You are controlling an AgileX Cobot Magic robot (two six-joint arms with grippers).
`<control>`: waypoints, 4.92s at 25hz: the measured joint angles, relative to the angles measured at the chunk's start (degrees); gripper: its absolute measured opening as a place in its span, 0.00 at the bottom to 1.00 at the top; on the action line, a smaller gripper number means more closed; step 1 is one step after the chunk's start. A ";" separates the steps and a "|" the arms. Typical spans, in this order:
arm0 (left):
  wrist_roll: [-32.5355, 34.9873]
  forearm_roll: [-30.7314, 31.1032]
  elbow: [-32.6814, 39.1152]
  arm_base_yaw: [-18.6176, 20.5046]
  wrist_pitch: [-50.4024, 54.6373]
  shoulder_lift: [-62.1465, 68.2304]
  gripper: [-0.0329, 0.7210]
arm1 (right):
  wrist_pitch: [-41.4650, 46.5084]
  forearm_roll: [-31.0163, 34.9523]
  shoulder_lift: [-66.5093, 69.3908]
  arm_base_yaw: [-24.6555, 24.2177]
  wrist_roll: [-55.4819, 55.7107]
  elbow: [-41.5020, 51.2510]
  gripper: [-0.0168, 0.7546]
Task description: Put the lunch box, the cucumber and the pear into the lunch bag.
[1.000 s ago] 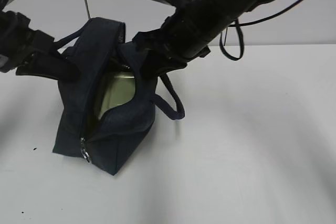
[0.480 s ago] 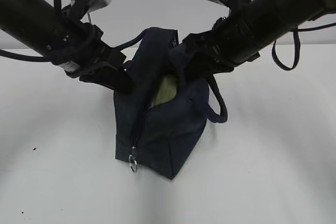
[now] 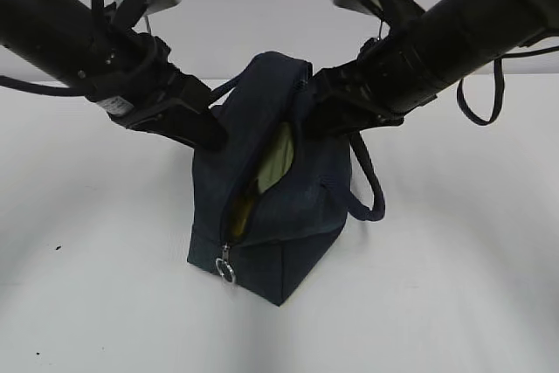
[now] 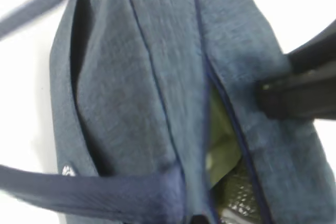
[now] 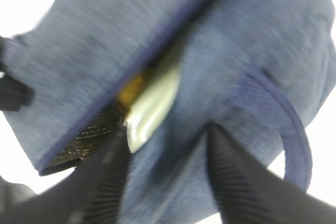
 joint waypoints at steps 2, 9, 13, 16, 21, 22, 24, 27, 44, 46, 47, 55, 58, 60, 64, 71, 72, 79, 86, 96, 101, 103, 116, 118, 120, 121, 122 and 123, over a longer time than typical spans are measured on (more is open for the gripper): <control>0.00 -0.10 -0.04 0.00 -0.35 -0.39 0.38 | -0.40 -1.32 -1.83 0.00 -0.27 0.00 0.61; 0.43 -0.10 0.60 -0.02 -7.17 -8.03 0.45 | -1.35 -7.47 -11.12 0.00 -0.64 0.54 0.66; 3.34 -0.62 6.22 -0.40 -16.02 -14.73 0.45 | -3.34 -7.58 -16.78 0.11 -0.64 5.56 0.66; 6.45 -2.13 13.42 -0.60 -22.25 -19.85 0.45 | -8.35 -7.58 -21.75 1.70 -1.83 13.27 0.66; 15.78 -8.95 27.01 -2.51 -32.87 -26.86 0.45 | -24.41 -7.27 -29.85 10.03 -4.49 29.35 0.66; 17.26 -9.90 28.87 -3.45 -34.89 -27.95 0.45 | -27.81 -7.12 -30.85 11.71 -4.76 31.76 0.66; 18.89 -10.82 32.87 -5.64 -38.77 -29.58 0.44 | -33.44 -6.60 -32.30 15.60 -5.00 36.93 0.66; 19.63 -11.49 37.33 -9.56 -44.97 -30.87 0.42 | -40.74 -4.80 -32.74 20.50 -5.00 42.87 0.66; 19.80 -13.07 41.65 -13.05 -51.10 -30.94 0.41 | -69.44 -19.37 -10.89 35.32 16.74 48.87 0.60; 19.80 -13.75 41.65 -13.05 -51.10 -30.94 0.41 | -73.05 -23.24 -5.96 35.32 20.34 47.43 0.56; 19.80 -14.13 41.65 -13.05 -51.10 -30.94 0.41 | -74.66 -23.87 -3.36 35.32 21.31 46.64 0.54; 19.80 -14.74 41.65 -13.06 -51.15 -30.94 0.40 | -83.06 -21.70 9.14 35.32 22.81 41.27 0.50; 19.80 -15.05 41.65 -13.06 -51.15 -30.94 0.39 | -83.88 -21.81 10.58 35.32 22.85 40.25 0.50; 19.80 -15.28 41.65 -13.06 -51.15 -30.94 0.39 | -84.08 -21.81 11.49 35.32 22.85 39.03 0.50; 19.85 -15.88 41.65 -13.06 -51.20 -30.94 0.38 | -84.30 -21.81 13.94 35.32 22.94 37.12 0.49; 19.90 -16.20 41.65 -13.06 -51.55 -30.94 0.38 | -85.36 -21.68 15.22 35.08 22.94 35.64 0.49; 19.90 -16.20 41.65 -13.06 -51.55 -30.94 0.38 | -85.47 -21.39 15.34 34.83 22.94 35.35 0.48; 19.90 -16.35 41.65 -13.06 -51.55 -30.94 0.37 | -85.03 -21.16 16.62 34.55 22.94 32.95 0.42; 19.90 -16.35 41.65 -13.06 -51.55 -30.94 0.37 | -83.00 -21.16 17.11 34.45 22.94 31.68 0.31; 19.90 -16.36 41.65 -13.06 -51.55 -30.94 0.37 | -82.66 -19.72 17.13 34.45 22.94 31.66 0.14; 19.90 -16.36 41.65 -13.06 -51.55 -30.94 0.37 | -82.64 -19.20 17.13 34.45 22.94 31.66 0.03; 19.90 -16.36 41.65 -13.06 -51.55 -30.94 0.37 | -81.40 -19.20 17.13 34.45 22.94 31.56 0.03; 19.90 -15.91 41.65 -13.06 -51.55 -30.94 0.37 | -58.88 -11.31 -1.32 34.43 8.41 31.56 0.03; 19.90 -14.91 41.65 -13.06 -51.20 -30.94 0.36 | -56.70 -4.67 -5.11 34.43 0.77 31.66 0.03; 19.90 -14.04 41.65 -13.06 -50.79 -30.94 0.36 | -55.76 2.27 -7.88 34.43 -8.31 31.66 0.03; 19.90 -13.80 41.65 -13.06 -50.52 -30.94 0.36 | -55.51 6.03 -9.15 34.43 -12.09 31.66 0.03; 19.90 -13.50 41.65 -13.06 -50.13 -30.94 0.36 | -55.23 9.14 -10.06 34.43 -16.65 31.66 0.03; 19.90 -13.11 41.65 -13.06 -49.63 -30.94 0.36 | -54.85 12.83 -10.92 34.43 -21.07 31.38 0.03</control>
